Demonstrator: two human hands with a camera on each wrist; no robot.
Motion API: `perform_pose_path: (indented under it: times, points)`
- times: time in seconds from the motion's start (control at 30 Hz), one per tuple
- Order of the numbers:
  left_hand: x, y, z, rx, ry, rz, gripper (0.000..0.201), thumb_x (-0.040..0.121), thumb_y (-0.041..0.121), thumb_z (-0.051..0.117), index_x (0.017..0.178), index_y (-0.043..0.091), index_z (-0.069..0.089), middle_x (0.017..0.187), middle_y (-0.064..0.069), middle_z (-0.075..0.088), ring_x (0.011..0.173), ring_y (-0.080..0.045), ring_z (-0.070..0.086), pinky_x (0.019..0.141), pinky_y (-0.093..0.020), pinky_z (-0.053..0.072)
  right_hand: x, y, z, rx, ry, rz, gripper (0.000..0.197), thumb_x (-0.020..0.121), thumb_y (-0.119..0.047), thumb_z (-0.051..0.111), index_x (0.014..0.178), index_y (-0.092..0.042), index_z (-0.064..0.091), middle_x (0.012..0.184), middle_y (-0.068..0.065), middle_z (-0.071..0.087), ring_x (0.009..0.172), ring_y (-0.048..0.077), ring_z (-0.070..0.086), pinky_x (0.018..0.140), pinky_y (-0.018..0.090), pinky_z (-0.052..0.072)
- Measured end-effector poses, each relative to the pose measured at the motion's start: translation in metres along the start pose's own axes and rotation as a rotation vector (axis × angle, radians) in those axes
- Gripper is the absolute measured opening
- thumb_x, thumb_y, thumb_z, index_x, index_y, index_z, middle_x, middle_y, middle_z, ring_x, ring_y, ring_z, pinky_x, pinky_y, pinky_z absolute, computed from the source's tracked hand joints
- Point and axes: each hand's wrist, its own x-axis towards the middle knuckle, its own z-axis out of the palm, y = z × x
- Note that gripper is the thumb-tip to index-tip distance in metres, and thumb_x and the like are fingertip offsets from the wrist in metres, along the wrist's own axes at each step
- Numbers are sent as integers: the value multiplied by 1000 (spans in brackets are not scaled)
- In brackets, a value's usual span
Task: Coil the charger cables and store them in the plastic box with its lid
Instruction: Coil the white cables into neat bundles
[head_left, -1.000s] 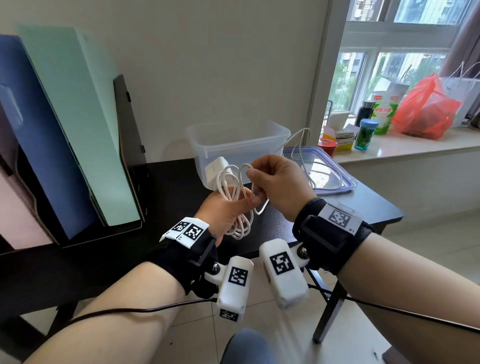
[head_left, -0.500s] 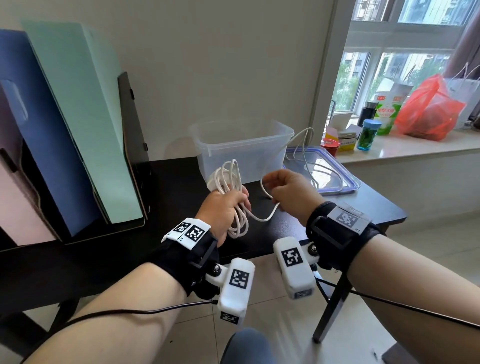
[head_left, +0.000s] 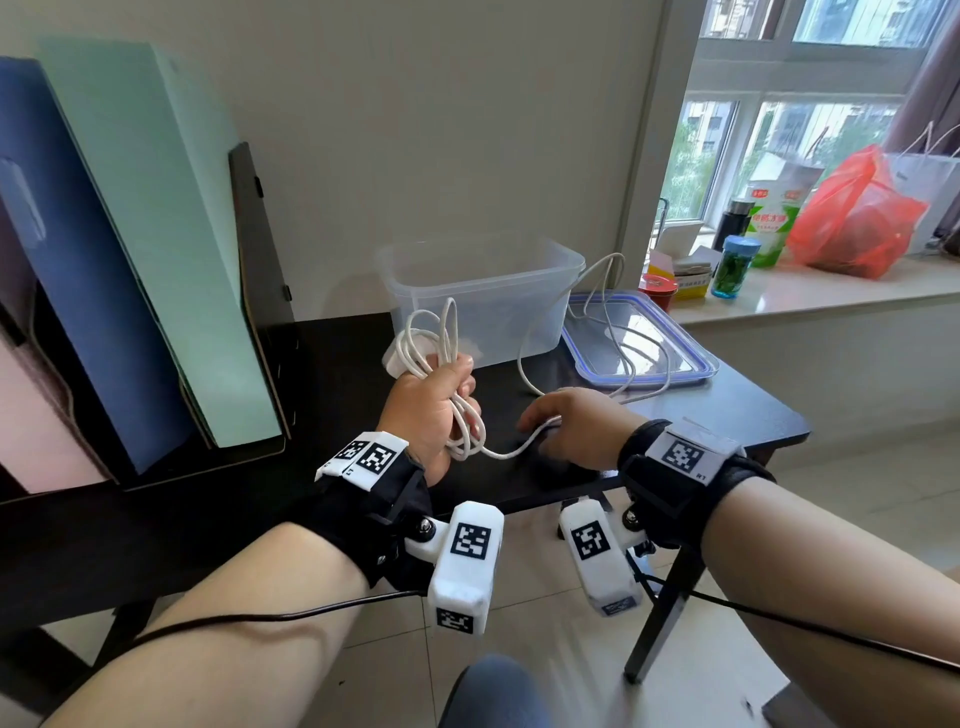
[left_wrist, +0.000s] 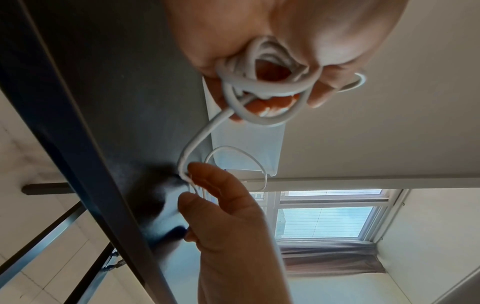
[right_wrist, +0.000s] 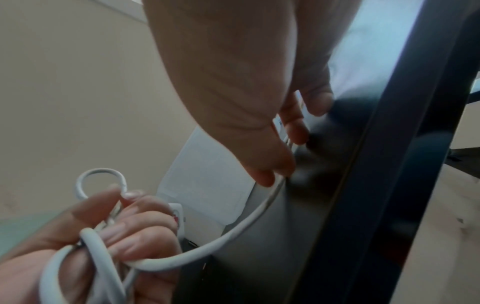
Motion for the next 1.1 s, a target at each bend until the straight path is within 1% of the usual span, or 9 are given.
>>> perform_pose_path:
  times: [0.1, 0.27, 0.4, 0.47, 0.57, 0.73, 0.9, 0.97, 1.1]
  points:
    - [-1, 2, -1, -8, -3, 12, 24, 93, 19, 49, 70, 16, 42, 47, 7, 40, 32, -8, 33, 39, -19, 31, 0, 2, 0, -99, 10, -15, 26, 79, -7, 53, 95, -21, 69, 98, 0, 62, 98, 22, 60, 74, 23, 41]
    - [-3, 3, -2, 27, 18, 4, 25, 93, 23, 51, 72, 14, 42, 42, 8, 43, 29, -8, 32, 37, -17, 30, 3, 5, -3, -223, -6, 5, 18, 84, -13, 53, 96, -19, 64, 105, 3, 63, 97, 23, 58, 74, 26, 39]
    - [-5, 2, -4, 43, 23, -23, 27, 93, 21, 50, 69, 14, 40, 42, 7, 42, 28, -8, 31, 35, -17, 30, 3, 6, -3, -238, 114, 11, 2, 89, -22, 49, 87, -21, 49, 96, 4, 57, 88, 24, 53, 71, 29, 37]
    - [-5, 2, -5, 34, 20, -35, 26, 92, 17, 48, 68, 14, 39, 45, 6, 40, 29, -9, 30, 36, -17, 28, 3, 8, -4, -233, 165, 61, 17, 90, -33, 50, 87, -17, 44, 88, 5, 54, 82, 26, 50, 69, 31, 37]
    - [-6, 1, -5, 31, 26, -36, 19, 89, 12, 45, 71, 13, 42, 51, 2, 37, 31, -9, 29, 37, -18, 28, 2, 9, -7, -177, 233, 85, 23, 88, -37, 53, 84, -16, 45, 83, 5, 54, 80, 27, 49, 68, 31, 37]
    - [-5, -4, -5, 136, 38, -55, 10, 88, 9, 46, 82, 10, 53, 64, -3, 39, 31, -9, 32, 37, -17, 30, 2, 4, -11, 116, 309, -10, 6, 86, -19, 57, 80, -21, 56, 83, 1, 61, 81, 21, 56, 70, 25, 39]
    - [-4, -13, -6, 251, 1, -57, 6, 89, 17, 56, 85, 15, 60, 73, -7, 49, 31, -5, 39, 37, -16, 34, -2, -9, -15, 218, 401, -95, 6, 82, -19, 62, 79, -22, 58, 81, -7, 49, 70, 8, 46, 63, 14, 34]
    - [-2, -17, -7, 296, -20, -44, 6, 88, 15, 58, 87, 17, 63, 69, -2, 53, 36, -4, 43, 42, -20, 36, -2, -15, -15, 220, 409, -136, 8, 82, -21, 63, 78, -24, 57, 78, -9, 47, 65, 2, 45, 59, 5, 30]
    - [2, -22, -12, 374, -56, -38, 7, 83, 14, 64, 80, 19, 69, 52, 12, 58, 42, -3, 48, 53, -26, 36, -2, -24, -11, 271, 406, -190, 4, 81, -20, 64, 80, -20, 60, 80, -1, 57, 69, 13, 50, 61, 15, 37]
